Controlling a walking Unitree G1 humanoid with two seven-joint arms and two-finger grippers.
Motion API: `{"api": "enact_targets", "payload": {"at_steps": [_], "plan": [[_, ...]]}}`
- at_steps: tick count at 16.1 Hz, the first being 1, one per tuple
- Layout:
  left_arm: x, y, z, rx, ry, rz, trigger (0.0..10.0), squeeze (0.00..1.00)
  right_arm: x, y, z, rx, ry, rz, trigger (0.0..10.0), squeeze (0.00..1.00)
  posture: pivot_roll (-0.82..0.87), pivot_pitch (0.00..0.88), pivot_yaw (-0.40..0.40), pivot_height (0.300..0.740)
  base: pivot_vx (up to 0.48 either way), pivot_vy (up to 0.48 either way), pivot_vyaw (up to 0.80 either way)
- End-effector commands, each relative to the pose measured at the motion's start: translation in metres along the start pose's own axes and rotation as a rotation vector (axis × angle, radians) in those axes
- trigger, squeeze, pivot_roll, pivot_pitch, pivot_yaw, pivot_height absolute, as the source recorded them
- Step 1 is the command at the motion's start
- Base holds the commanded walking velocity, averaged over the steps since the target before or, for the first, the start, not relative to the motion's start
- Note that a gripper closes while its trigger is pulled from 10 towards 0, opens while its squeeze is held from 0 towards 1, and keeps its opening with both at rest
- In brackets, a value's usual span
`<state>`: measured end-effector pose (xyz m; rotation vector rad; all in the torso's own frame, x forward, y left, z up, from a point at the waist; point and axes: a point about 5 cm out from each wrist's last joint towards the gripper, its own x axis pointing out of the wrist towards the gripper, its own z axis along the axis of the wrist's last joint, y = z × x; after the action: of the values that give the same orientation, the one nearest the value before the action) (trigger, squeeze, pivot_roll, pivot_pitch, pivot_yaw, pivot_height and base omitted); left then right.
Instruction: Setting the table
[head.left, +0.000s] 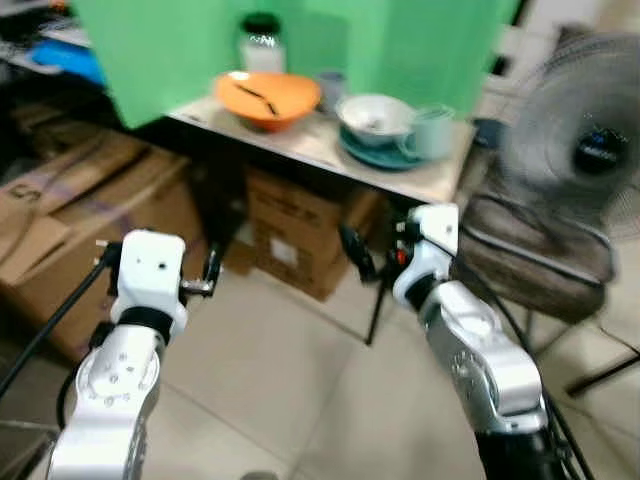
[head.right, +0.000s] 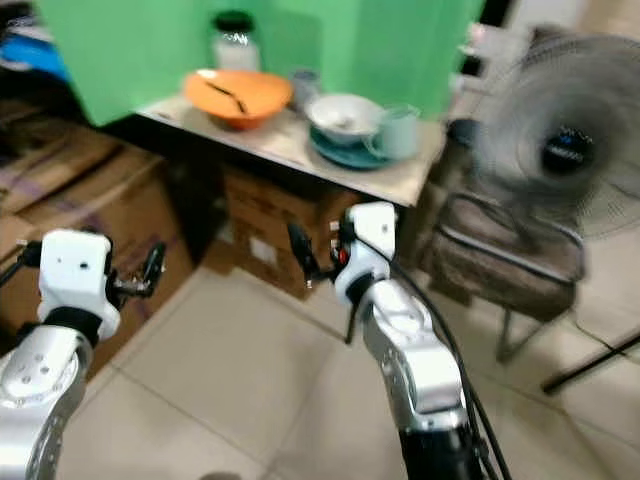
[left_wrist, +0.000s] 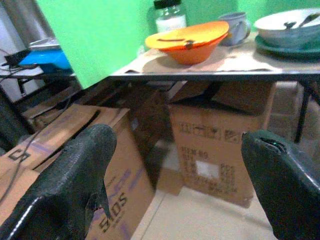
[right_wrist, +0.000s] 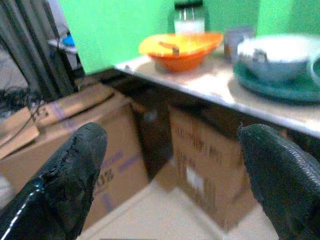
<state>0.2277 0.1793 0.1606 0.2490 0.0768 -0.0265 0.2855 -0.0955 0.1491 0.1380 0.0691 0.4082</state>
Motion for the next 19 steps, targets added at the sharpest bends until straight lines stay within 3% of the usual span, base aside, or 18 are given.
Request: {"api": "enact_targets", "payload": {"at_steps": [1, 2, 4, 8, 12, 19], "plan": [[-0.002, -0.012, 0.004, -0.018, -0.02, -0.081, 10.0, 0.0, -0.003, -0.011, 0.001, -0.05, -0.009, -0.036, 10.0, 1.0, 0.16, 0.0, -0.036, 0.74, 0.296, 0.0, 0.0], [-0.003, -0.017, 0.003, 0.008, -0.025, -0.125, 10.0, 0.0, -0.001, -0.011, 0.005, -0.092, -0.028, -0.029, 10.0, 1.0, 0.16, 0.0, -0.04, 0.74, 0.3, 0.0, 0.0], [-0.003, -0.019, 0.001, 0.01, -0.022, -0.126, 10.0, 0.0, 0.001, -0.012, 0.01, -0.049, -0.061, -0.037, 10.0, 0.0, 0.17, 0.0, -0.044, 0.74, 0.3, 0.0, 0.0], [0.003, -0.01, 0.003, -0.016, -0.03, -0.056, 10.0, 0.0, -0.001, -0.016, 0.013, -0.029, -0.076, -0.067, 10.0, 0.0, 0.14, 0.0, -0.034, 0.74, 0.296, 0.0, -0.6], [0.006, -0.013, 0.005, -0.028, -0.045, -0.06, 10.0, 0.0, -0.002, -0.02, 0.014, -0.024, -0.071, -0.087, 10.0, 0.0, 0.13, 0.0, -0.037, 0.74, 0.309, 0.0, -0.77], [0.008, -0.011, 0.01, -0.008, -0.063, -0.073, 10.0, 0.0, 0.004, -0.017, 0.017, -0.069, -0.083, -0.068, 10.0, 0.0, 0.15, 0.0, -0.037, 0.74, 0.34, 0.0, 0.0]]}}
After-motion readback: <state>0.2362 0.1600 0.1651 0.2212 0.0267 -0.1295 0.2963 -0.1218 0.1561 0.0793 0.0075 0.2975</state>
